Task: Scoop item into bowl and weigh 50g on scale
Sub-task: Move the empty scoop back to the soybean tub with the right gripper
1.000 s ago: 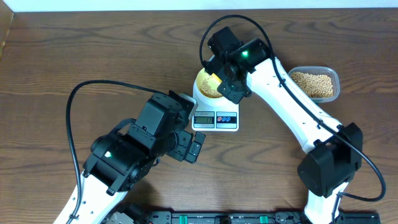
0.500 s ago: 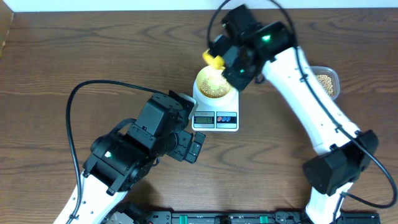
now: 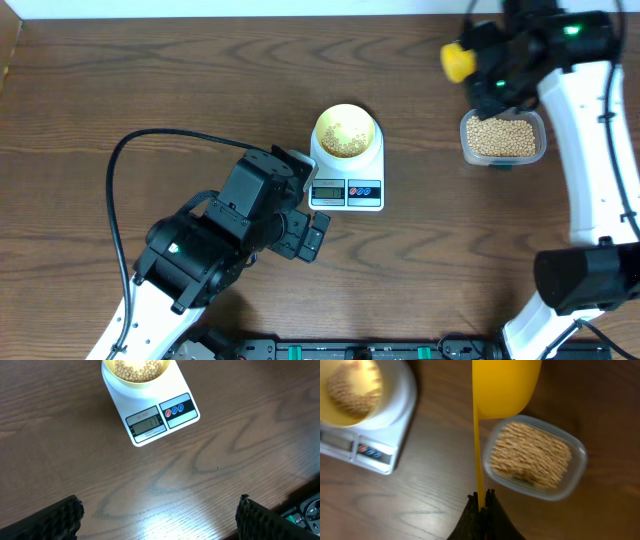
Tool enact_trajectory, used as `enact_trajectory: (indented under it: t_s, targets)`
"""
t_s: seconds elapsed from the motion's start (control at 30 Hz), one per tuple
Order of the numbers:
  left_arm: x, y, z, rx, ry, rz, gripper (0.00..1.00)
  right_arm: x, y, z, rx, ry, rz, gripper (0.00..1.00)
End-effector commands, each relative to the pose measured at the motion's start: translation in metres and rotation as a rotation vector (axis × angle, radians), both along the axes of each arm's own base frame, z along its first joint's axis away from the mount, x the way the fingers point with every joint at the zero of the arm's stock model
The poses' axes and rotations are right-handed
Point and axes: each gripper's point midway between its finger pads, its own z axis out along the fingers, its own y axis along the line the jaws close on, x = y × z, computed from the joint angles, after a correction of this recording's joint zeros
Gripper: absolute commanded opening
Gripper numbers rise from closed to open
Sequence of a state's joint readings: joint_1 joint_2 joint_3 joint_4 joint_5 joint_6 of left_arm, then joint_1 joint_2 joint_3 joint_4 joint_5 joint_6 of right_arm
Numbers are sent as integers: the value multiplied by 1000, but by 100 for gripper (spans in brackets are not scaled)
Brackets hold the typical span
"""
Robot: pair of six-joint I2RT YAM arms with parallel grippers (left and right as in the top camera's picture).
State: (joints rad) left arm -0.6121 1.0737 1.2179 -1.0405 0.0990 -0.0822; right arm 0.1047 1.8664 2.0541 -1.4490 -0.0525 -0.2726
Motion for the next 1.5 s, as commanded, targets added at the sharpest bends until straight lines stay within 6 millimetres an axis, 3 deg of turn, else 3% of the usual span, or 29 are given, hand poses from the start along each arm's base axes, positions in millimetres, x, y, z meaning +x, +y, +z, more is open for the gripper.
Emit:
enact_trajectory:
  t_s: [0.0, 0.3, 0.57, 0.77, 1.1, 1.33, 1.47]
  targets:
    - [2, 0, 3, -5, -3, 9, 100, 1, -22, 15, 10, -41, -80, 1]
    - [2, 0, 3, -5, -3, 9, 100, 2, -86, 15, 13, -46, -252, 1]
    - [2, 0, 3, -5, -4, 9, 100, -21, -115, 9, -58, 35, -400, 1]
    - [2, 0, 3, -5, -3, 9, 100, -38, -115, 5, -48, 107, -494, 1]
    - [2, 0, 3, -5, -4, 9, 100, -45, -109, -1, -43, 145, -536, 1]
    - [2, 0, 3, -5, -3, 9, 100, -55, -98, -42, -133, 242, -496, 1]
    - [2, 0, 3, -5, -4, 9, 100, -64, -102, -59, -230, 278, -531, 1]
